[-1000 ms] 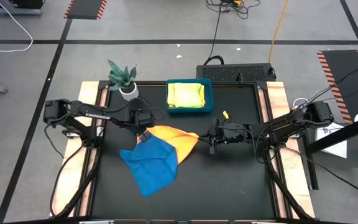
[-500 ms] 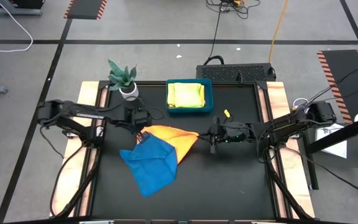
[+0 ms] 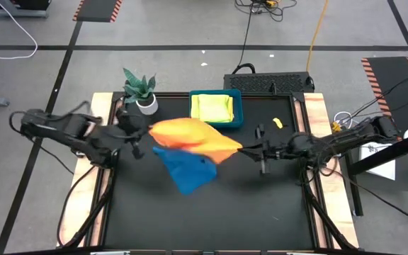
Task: Fold microfiber towels
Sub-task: Fold the orange microfiber cloth
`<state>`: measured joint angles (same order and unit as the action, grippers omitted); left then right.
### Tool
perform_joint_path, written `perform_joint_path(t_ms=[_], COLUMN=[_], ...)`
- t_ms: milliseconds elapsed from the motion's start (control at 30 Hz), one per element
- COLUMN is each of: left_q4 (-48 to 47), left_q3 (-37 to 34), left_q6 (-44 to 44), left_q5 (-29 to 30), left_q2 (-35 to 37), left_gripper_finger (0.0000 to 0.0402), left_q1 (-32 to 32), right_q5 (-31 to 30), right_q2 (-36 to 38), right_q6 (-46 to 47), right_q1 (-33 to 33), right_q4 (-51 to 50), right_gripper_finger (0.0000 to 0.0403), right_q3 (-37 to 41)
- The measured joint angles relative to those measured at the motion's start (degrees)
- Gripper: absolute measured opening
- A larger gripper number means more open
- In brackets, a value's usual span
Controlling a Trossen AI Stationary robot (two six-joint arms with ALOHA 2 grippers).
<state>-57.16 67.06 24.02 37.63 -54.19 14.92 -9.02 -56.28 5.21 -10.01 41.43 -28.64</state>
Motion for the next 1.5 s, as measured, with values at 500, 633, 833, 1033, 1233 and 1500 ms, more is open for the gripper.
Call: perform_joint_path(t_ms=[500, 633, 833, 1033, 1233, 1500], left_q4=[14.6, 14.6, 14.4, 12.5, -5.1, -4.6], left_q3=[9.2, 8.9, 8.9, 8.9, 8.9, 2.3], left_q6=[-11.6, -6.6, 5.0, 13.6, 23.5, 16.0], left_q5=[-3.3, -5.8, -6.9, -7.4, -4.1, -14.7], left_q2=[-0.3, -4.1, -12.9, -18.4, -18.3, -18.2], left_gripper_finger=[0.0001, 0.0002, 0.0002, 0.0002, 0.0002, 0.0002], left_q1=[16.2, 21.1, 28.2, 31.7, 26.1, 10.1], right_q5=[3.2, 3.1, 2.0, -8.7, -25.2, -26.8], right_q2=[4.5, 3.6, -1.6, -5.0, -3.4, -3.1], right_q6=[-2.2, 0.6, 4.8, 9.0, 16.0, 29.1], right_q1=[-10.1, -16.0, -24.8, -30.3, -28.4, -21.3], right_q4=[-10.8, -10.9, -7.2, -9.1, -27.8, -42.4], right_gripper_finger=[0.0000, 0.0000, 0.0000, 0.0000, 0.0000, 0.0000], right_q3=[-11.6, -11.8, -11.8, -11.8, -11.8, -7.1])
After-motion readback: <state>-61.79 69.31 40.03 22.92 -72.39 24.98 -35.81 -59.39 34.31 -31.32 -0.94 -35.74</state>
